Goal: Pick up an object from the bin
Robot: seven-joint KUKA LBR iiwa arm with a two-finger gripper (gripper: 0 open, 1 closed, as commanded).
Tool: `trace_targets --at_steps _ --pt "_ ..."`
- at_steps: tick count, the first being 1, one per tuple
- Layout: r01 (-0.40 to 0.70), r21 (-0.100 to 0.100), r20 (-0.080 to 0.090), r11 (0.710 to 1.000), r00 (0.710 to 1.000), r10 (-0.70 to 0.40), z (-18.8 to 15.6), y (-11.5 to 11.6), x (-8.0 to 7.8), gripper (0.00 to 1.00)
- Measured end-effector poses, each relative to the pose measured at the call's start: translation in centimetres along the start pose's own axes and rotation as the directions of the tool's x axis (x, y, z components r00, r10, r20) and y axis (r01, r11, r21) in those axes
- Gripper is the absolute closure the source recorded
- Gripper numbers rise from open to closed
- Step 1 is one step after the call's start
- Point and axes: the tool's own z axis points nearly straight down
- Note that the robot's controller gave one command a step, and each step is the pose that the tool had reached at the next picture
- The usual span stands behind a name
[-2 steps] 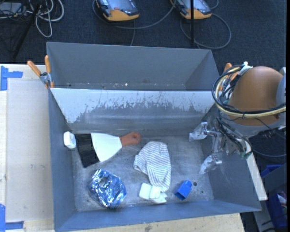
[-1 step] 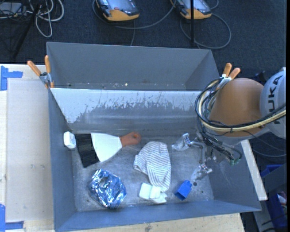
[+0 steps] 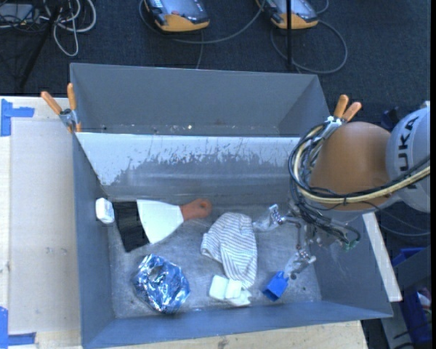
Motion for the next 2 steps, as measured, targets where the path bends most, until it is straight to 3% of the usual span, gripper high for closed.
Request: trace_targets --at_steps 1,2 --pt "-0.092 -0.002 -0.003 0.996 0.996 0.092 -12.98 0.09 -2.27 1.00" --pt "-0.097 0.001 0.001 0.995 0.995 0.097 -13.79 0.08 -2.65 1.00"
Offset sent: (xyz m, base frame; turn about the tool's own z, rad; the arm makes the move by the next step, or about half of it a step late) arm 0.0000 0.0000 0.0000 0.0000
